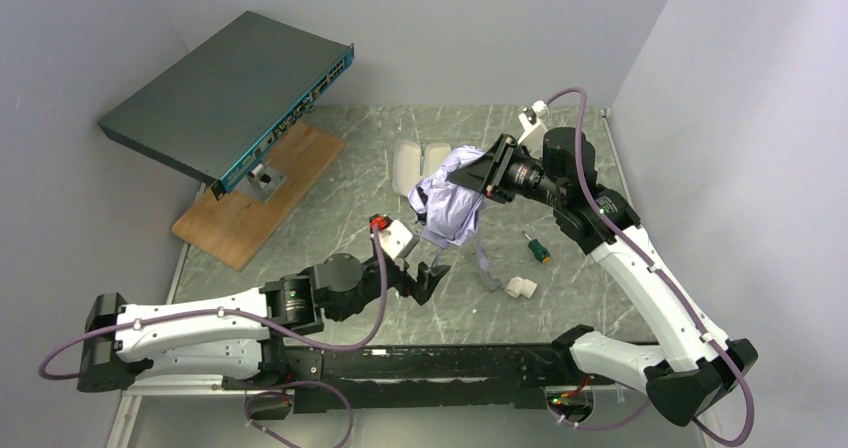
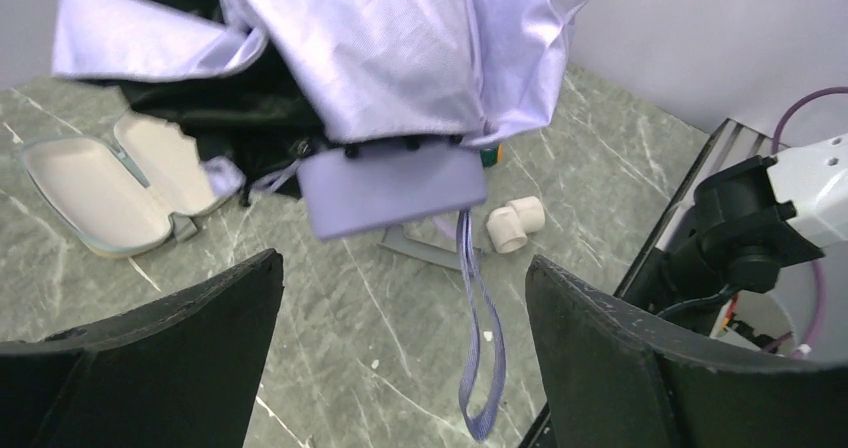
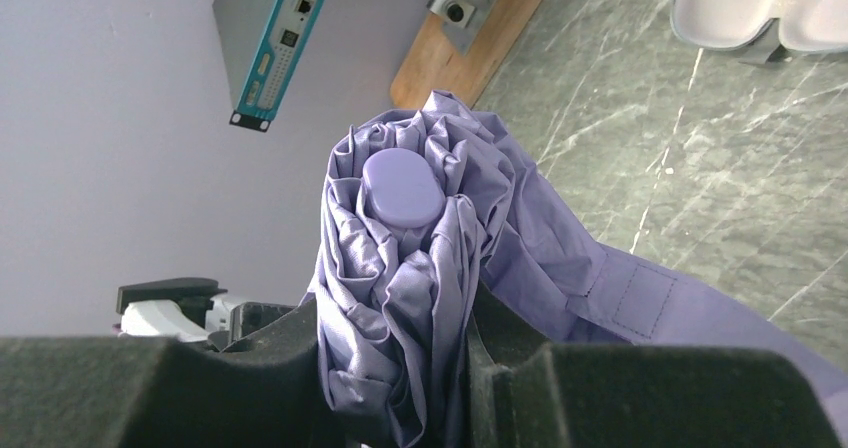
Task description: Open the umbrella
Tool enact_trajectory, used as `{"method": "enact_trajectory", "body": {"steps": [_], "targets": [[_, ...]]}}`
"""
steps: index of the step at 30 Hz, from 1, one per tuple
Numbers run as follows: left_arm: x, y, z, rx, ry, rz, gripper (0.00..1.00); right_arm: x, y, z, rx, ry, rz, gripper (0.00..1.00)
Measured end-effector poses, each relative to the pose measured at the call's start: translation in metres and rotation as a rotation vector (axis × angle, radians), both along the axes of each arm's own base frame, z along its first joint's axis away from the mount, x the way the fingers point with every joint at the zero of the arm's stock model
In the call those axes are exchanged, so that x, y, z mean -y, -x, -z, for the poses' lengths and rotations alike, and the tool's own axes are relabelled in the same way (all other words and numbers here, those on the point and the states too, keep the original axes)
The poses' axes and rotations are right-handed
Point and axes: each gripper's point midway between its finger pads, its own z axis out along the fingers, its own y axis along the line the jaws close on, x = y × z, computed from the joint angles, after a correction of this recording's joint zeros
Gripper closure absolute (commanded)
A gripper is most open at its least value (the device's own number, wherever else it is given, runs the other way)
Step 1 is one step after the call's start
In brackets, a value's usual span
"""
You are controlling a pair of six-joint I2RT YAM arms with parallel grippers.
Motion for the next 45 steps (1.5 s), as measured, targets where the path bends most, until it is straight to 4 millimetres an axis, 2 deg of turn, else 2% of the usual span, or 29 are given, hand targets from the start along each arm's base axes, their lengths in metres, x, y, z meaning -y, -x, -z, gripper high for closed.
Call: {"method": "enact_trajectory", "body": {"steps": [10,14,17,20,21,28,30,35,36,37,40,41,42,43,45], "targets": [[0.026,-0.012,-0.017,0.045,-0.022,-0.023,0.30,0.001,0.006,0.001,-0.003,-0.022,-0.005,1.00],[0.029,-0.019,-0.021,0.045,-0.025,-0.057,0.43,0.004,0.007,-0.004,0.018,-0.031,0.001,1.00],[0.031,-0.023,-0.022,0.040,-0.039,-0.084,0.64,0.007,0.006,-0.007,0.039,-0.033,0.018,1.00],[0.035,-0.026,-0.021,0.036,-0.050,-0.100,0.93,0.010,0.004,-0.008,0.055,-0.025,0.032,1.00],[0.035,-0.027,-0.020,0.034,-0.056,-0.105,1.00,0.011,0.003,-0.008,0.059,-0.021,0.034,1.00],[0.039,-0.025,-0.016,-0.004,-0.074,-0.098,1.00,0.018,0.000,-0.007,0.050,0.040,0.057,1.00],[0.039,-0.022,-0.016,-0.016,-0.067,-0.084,1.00,0.025,-0.008,-0.018,0.058,0.075,0.078,1.00],[0.025,-0.009,-0.012,-0.047,-0.058,-0.036,1.00,0.051,-0.032,-0.064,0.131,0.080,0.169,1.00],[0.020,-0.005,-0.008,-0.052,-0.057,-0.025,0.93,0.054,-0.033,-0.070,0.145,0.076,0.179,1.00],[0.017,-0.003,-0.006,-0.056,-0.055,-0.020,0.73,0.055,-0.034,-0.073,0.153,0.072,0.182,1.00],[0.007,0.004,0.004,-0.079,-0.070,-0.009,0.34,0.053,-0.033,-0.073,0.157,0.061,0.167,1.00],[0.006,0.005,0.005,-0.085,-0.073,-0.010,0.16,0.052,-0.034,-0.069,0.150,0.056,0.163,1.00],[0.004,0.005,0.008,-0.093,-0.081,-0.016,0.08,0.050,-0.035,-0.064,0.142,0.052,0.158,1.00],[0.002,0.004,0.011,-0.104,-0.090,-0.030,0.04,0.050,-0.035,-0.057,0.130,0.054,0.152,1.00],[-0.002,0.001,0.015,-0.111,-0.111,-0.056,0.03,0.049,-0.036,-0.044,0.099,0.065,0.146,1.00]]}}
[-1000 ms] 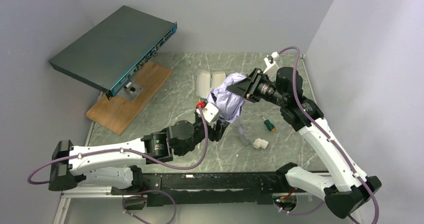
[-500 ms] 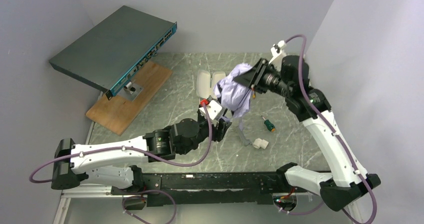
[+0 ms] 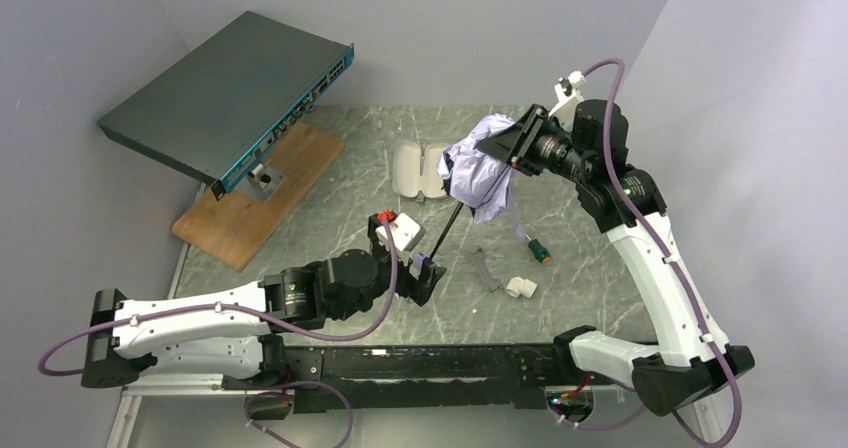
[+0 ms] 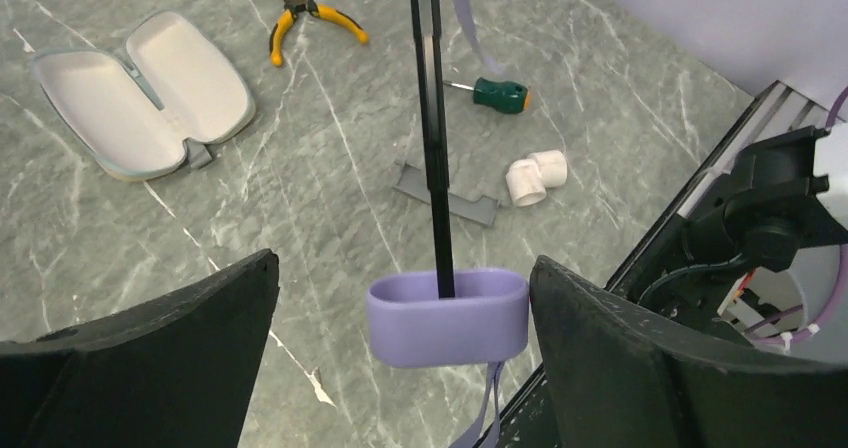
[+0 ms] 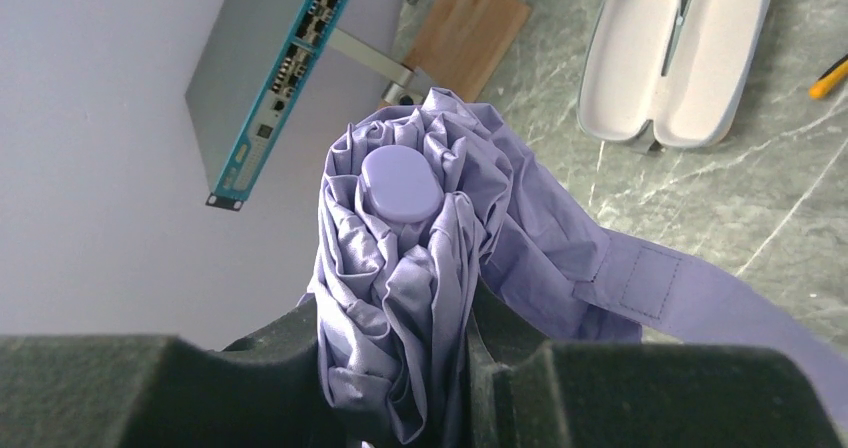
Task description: Open the umbrella
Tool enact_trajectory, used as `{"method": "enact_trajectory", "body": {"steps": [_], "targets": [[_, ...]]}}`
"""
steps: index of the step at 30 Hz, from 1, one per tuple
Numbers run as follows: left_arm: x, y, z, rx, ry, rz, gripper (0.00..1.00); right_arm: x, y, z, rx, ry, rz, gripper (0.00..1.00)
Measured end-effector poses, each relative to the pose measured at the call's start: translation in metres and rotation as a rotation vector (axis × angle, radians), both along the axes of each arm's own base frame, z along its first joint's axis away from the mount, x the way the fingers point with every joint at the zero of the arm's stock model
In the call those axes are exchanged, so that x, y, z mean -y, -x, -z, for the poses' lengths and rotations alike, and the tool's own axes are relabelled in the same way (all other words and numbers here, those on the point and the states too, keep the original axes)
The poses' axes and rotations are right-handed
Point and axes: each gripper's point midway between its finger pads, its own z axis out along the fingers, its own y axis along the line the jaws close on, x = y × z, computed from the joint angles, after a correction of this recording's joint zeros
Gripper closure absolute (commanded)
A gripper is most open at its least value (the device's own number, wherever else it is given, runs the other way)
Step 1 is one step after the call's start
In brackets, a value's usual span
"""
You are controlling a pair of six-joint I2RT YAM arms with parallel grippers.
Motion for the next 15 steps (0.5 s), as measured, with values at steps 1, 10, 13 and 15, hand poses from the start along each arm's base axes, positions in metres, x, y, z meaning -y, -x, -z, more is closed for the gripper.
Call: {"method": "enact_trajectory", "body": {"steps": [1,10,13,15], "targets": [[-0.001,-0.001,0.000,-0.002,-0.007,-0.009,0.04,0.000,-0.001,0.004,-0.010,0.004,0.001,1.00],[0.026,-0.017,-0.049,0.052,-0.002,-0.030,0.32,-0.001,-0.001,0.009,-0.019,0.005,-0.005,1.00],[0.044,-0.024,-0.051,0.043,-0.023,-0.033,0.47,-0.001,0.000,0.009,-0.017,0.009,-0.006,1.00],[0.053,-0.026,-0.037,0.022,-0.067,-0.025,0.58,-0.001,0.000,0.009,-0.015,0.014,-0.008,1.00]]}}
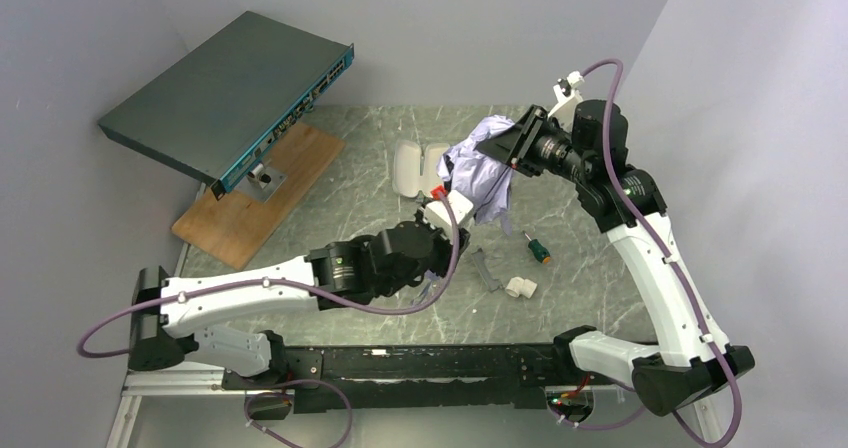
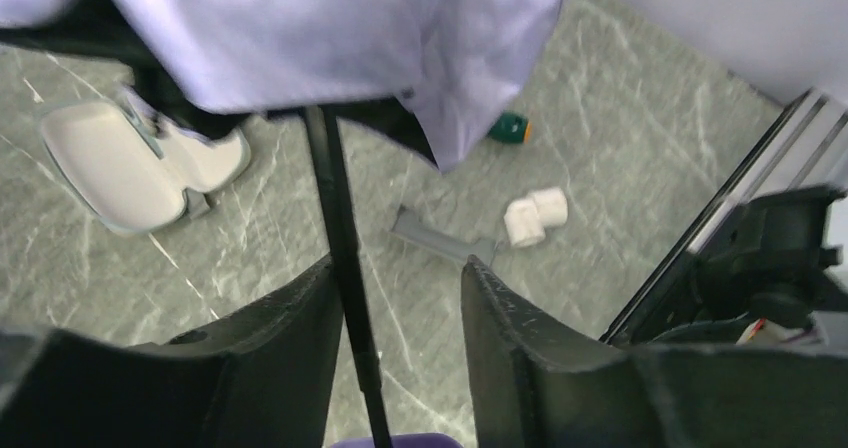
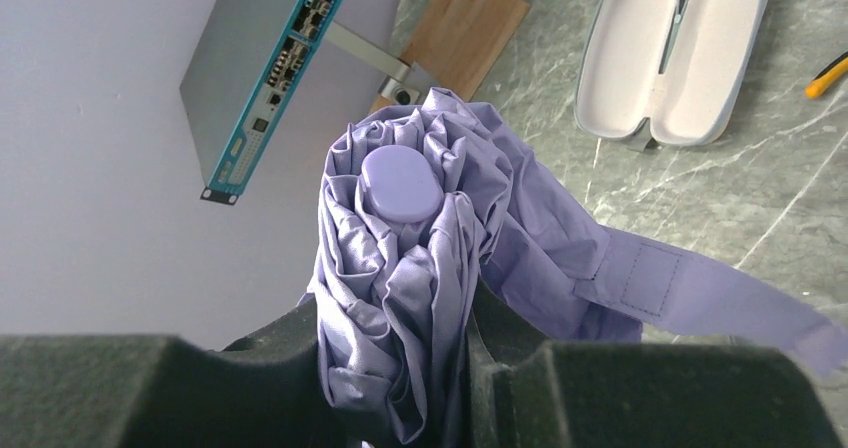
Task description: Open the umbrella
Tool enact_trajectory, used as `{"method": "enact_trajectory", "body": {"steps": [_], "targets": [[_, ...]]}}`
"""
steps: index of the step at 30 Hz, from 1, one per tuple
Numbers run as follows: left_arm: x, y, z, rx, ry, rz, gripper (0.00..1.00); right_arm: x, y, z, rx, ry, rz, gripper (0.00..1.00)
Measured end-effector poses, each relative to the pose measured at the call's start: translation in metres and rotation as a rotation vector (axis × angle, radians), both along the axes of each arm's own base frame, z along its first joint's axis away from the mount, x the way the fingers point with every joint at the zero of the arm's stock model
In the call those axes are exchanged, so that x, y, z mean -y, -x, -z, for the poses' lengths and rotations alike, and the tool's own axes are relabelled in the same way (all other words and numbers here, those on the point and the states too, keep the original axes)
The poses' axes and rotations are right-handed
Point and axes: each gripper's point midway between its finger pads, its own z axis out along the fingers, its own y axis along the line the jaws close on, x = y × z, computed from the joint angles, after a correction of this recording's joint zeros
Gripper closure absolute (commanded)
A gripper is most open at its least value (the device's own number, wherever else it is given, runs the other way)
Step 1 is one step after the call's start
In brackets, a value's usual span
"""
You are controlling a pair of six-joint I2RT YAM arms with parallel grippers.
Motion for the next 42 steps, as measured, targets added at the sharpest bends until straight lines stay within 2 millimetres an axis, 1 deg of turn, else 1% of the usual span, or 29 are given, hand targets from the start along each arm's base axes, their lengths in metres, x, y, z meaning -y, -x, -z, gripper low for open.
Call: {"method": "enact_trajectory", "body": {"steps": [3,6,11,14,17,20,22,26,29,31,32,33,34,35,36,38,42], "targets": [[0.004,0.002,0.025,-0.036,-0.074,0.018,0.71,0.001,0.001,-0.001,0.005,0.018,-0.005,1.00],[0.002,0.005,0.038,-0.071,-0.109,0.026,0.84,0.003,0.003,-0.002,0.001,0.043,-0.012,1.00],[-0.006,0.008,0.050,-0.131,-0.083,0.008,0.87,0.006,-0.003,-0.014,0.021,0.076,0.002,1.00],[-0.020,0.021,0.070,-0.180,-0.082,0.036,0.88,0.009,-0.011,-0.028,0.053,0.086,0.015,1.00],[-0.032,0.036,0.091,-0.230,-0.079,0.079,0.91,0.010,-0.015,-0.036,0.073,0.092,0.018,1.00],[-0.035,0.049,0.095,-0.264,-0.003,0.127,0.93,0.009,-0.011,-0.029,0.029,0.106,0.000,1.00],[-0.035,0.057,0.096,-0.282,0.044,0.155,0.94,0.007,-0.010,-0.025,-0.006,0.117,-0.012,1.00],[-0.034,0.066,0.096,-0.306,0.113,0.179,0.92,0.006,-0.009,-0.020,-0.061,0.146,-0.031,1.00],[-0.033,0.071,0.097,-0.321,0.143,0.188,0.89,0.007,-0.009,-0.024,-0.074,0.168,-0.036,1.00],[-0.033,0.076,0.097,-0.330,0.154,0.201,0.84,0.008,-0.009,-0.030,-0.064,0.177,-0.035,1.00],[-0.033,0.081,0.101,-0.343,0.145,0.216,0.81,0.010,-0.011,-0.035,-0.049,0.181,-0.026,1.00],[-0.037,0.090,0.113,-0.368,0.103,0.238,0.79,0.016,-0.017,-0.045,-0.012,0.182,0.004,1.00],[-0.044,0.101,0.132,-0.403,0.034,0.267,0.78,0.023,-0.025,-0.058,0.037,0.180,0.042,1.00],[-0.049,0.109,0.150,-0.427,-0.025,0.280,0.76,0.032,-0.031,-0.071,0.083,0.180,0.079,1.00],[-0.049,0.111,0.158,-0.438,-0.047,0.285,0.76,0.036,-0.027,-0.071,0.078,0.195,0.083,1.00],[-0.045,0.115,0.161,-0.455,-0.065,0.303,0.76,0.037,-0.024,-0.072,0.086,0.209,0.081,1.00],[-0.034,0.124,0.159,-0.472,-0.080,0.343,0.75,0.043,-0.027,-0.068,0.075,0.235,0.098,1.00]]}}
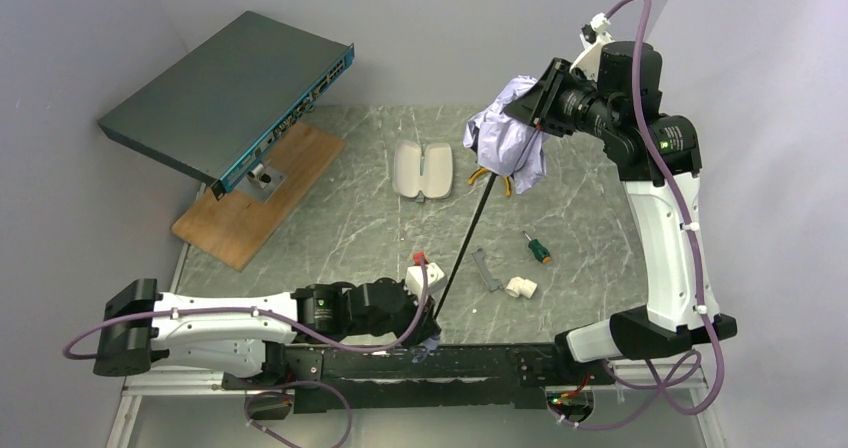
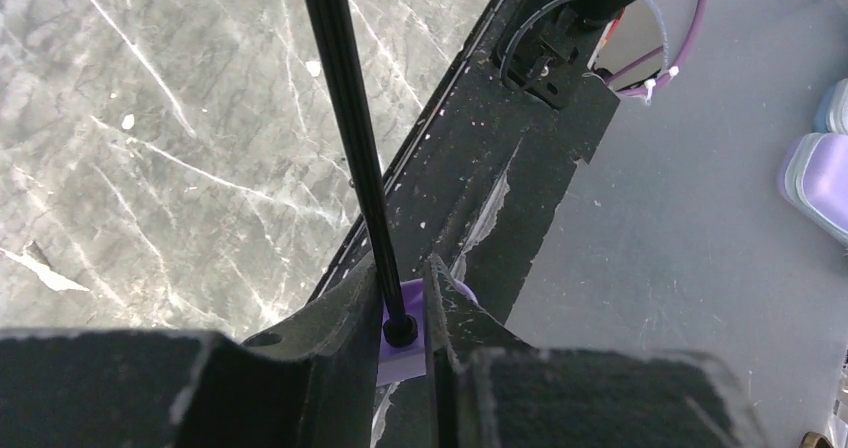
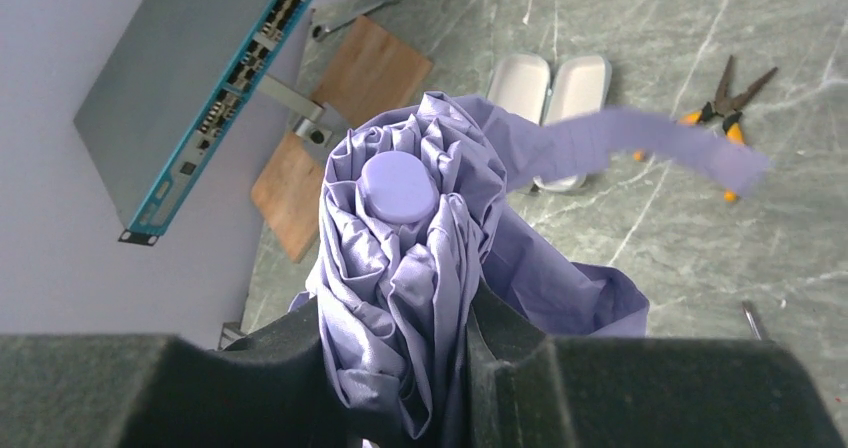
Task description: Open the umbrella
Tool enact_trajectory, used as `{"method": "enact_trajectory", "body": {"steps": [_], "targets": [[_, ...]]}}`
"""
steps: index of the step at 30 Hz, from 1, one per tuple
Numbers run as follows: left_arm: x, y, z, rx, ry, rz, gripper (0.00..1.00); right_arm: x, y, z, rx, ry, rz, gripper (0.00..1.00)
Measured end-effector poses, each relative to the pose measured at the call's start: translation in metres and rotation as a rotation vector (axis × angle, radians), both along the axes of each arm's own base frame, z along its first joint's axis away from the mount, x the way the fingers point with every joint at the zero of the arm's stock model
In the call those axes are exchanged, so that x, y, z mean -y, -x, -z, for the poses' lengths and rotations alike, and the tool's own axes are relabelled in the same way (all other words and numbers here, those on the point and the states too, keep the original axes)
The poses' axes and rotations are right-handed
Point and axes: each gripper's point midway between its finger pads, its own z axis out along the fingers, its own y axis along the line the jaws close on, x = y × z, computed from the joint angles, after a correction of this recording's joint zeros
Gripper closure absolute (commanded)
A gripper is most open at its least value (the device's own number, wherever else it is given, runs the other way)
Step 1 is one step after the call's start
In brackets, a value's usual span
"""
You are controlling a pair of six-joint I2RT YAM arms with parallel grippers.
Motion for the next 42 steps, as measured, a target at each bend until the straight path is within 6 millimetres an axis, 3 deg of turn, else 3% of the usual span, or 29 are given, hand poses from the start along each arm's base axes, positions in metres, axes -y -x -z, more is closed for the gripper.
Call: {"method": "enact_trajectory", "body": {"steps": [3,8,10,18,21,23,28,31,38,42], "targets": [[0.004,0.005,0.004,-0.004,-0.012,0.015,0.65,0.004,0.000,0.007,-0.028,0.017,0.010,1.00],[0.007,0.011,0.000,-0.001,0.002,0.020,0.13,0.003,0.003,0.009,-0.038,0.014,-0.001,1.00],[0.005,0.010,-0.004,-0.002,0.017,0.003,0.02,0.003,0.003,0.011,-0.035,0.009,-0.001,1.00],[-0.026,-0.001,-0.015,0.049,0.006,-0.095,0.01,0.005,-0.005,0.021,-0.002,-0.055,0.026,1.00],[-0.032,-0.006,-0.029,0.092,0.025,-0.118,0.01,0.006,-0.011,0.021,0.047,-0.074,0.037,1.00],[-0.030,-0.013,-0.046,0.131,0.051,-0.132,0.01,0.005,-0.011,0.024,0.067,-0.097,0.034,1.00],[-0.010,-0.031,-0.101,0.222,0.124,-0.176,0.01,-0.003,-0.005,0.052,0.013,-0.141,0.009,1.00],[0.004,-0.048,-0.119,0.261,0.130,-0.211,0.01,-0.008,-0.005,0.062,-0.016,-0.153,-0.003,1.00],[0.010,-0.107,-0.124,0.286,0.104,-0.340,0.06,-0.019,0.000,0.065,-0.037,-0.190,-0.044,1.00],[0.010,-0.124,-0.128,0.276,0.134,-0.367,0.12,-0.023,0.006,0.060,-0.031,-0.214,-0.067,1.00]]}}
